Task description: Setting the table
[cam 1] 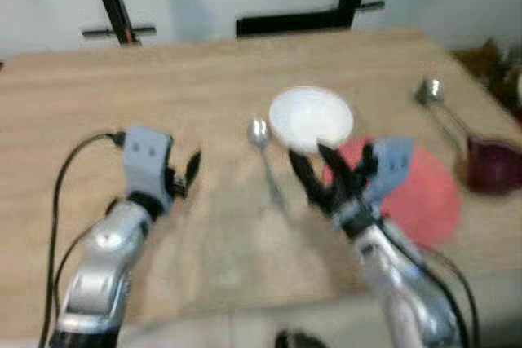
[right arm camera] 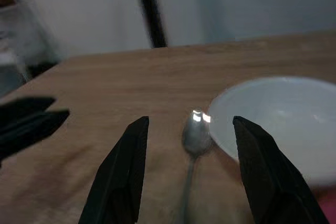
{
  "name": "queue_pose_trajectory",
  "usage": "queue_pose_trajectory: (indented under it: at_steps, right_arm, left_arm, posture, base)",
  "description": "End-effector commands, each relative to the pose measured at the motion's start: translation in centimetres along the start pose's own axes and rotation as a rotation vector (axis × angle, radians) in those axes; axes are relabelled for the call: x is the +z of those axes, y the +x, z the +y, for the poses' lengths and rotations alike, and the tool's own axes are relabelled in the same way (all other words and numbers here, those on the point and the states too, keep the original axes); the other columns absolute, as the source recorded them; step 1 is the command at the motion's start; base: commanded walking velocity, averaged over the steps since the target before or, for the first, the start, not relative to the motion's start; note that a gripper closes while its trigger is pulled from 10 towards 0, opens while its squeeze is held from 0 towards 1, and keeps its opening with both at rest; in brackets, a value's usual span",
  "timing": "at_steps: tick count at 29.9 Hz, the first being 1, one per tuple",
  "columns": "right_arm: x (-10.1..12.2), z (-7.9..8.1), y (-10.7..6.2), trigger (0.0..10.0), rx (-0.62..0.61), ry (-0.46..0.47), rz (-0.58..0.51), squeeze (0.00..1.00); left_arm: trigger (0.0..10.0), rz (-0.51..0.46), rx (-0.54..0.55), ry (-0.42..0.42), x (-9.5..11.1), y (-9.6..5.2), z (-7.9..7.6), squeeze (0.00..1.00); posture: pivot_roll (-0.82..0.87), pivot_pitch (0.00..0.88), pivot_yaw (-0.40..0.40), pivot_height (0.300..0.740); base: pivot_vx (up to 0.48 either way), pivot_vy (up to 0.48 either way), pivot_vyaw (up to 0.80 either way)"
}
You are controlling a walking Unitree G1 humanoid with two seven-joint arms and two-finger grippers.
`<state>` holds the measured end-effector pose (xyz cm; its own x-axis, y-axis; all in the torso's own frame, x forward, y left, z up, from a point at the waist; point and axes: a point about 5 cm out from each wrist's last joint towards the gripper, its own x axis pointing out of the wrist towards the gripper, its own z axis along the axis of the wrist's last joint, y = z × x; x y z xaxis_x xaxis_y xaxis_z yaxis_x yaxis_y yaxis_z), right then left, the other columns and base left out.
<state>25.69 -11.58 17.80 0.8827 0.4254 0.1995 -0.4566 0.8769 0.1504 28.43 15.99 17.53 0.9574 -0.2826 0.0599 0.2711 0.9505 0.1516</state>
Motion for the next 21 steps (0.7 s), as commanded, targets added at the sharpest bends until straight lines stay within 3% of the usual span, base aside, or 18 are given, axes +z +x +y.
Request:
queue_pose_trajectory:
  at_steps: [1,8,10,13,14,17,20,21]
  right_arm:
    - [-1.1,0.5,-0.9,10.0,0.073,-0.008,0.085,0.00]
    - [-1.7,0.7,-1.8,10.0,0.159,-0.064,0.180,0.00]
    - [-2.9,1.0,-1.8,10.0,0.191,-0.111,0.268,0.00]
    - [-3.3,1.0,-1.6,10.0,0.181,-0.122,0.285,0.00]
    - [-4.2,1.2,-0.2,10.0,0.143,-0.120,0.285,0.00]
    - [-4.6,1.5,0.4,10.0,0.136,-0.107,0.290,0.00]
    - [-6.4,1.9,2.8,10.0,0.088,-0.139,0.330,0.00]
    - [-6.4,1.9,2.8,10.0,0.088,-0.139,0.330,0.00]
  left_arm:
    - [10.0,0.041,-0.050,0.059,-0.4,-0.8,0.7,0.00]
    - [10.0,0.066,-0.144,0.060,0.1,-1.1,2.0,0.00]
    - [10.0,0.075,-0.313,-0.009,1.0,-1.8,2.5,0.00]
    - [10.0,0.076,-0.338,-0.015,1.1,-1.9,2.5,0.00]
    - [10.0,0.074,-0.409,-0.010,1.6,-2.1,2.3,0.00]
    - [10.0,0.074,-0.439,0.000,1.8,-2.2,2.3,0.00]
    - [10.0,0.064,-0.481,0.030,2.9,-2.1,2.6,0.00]
    - [10.0,0.064,-0.481,0.030,2.9,-2.1,2.6,0.00]
  posture:
    - [-0.10,0.017,0.061,0.740]
    - [-0.10,0.014,0.057,0.740]
    - [-0.08,0.009,0.053,0.740]
    - [-0.08,0.009,0.053,0.740]
    - [-0.05,0.010,0.042,0.740]
    - [-0.04,0.011,0.041,0.740]
    - [0.02,0.026,0.026,0.740]
    - [0.02,0.026,0.026,0.740]
  base:
    - [0.000,0.000,0.00]
    - [0.000,0.000,0.00]
    - [0.000,0.000,0.00]
    - [0.000,0.000,0.00]
    - [0.000,0.000,0.00]
    - [0.000,0.000,0.00]
    - [0.000,0.000,0.00]
    - [0.000,0.000,0.00]
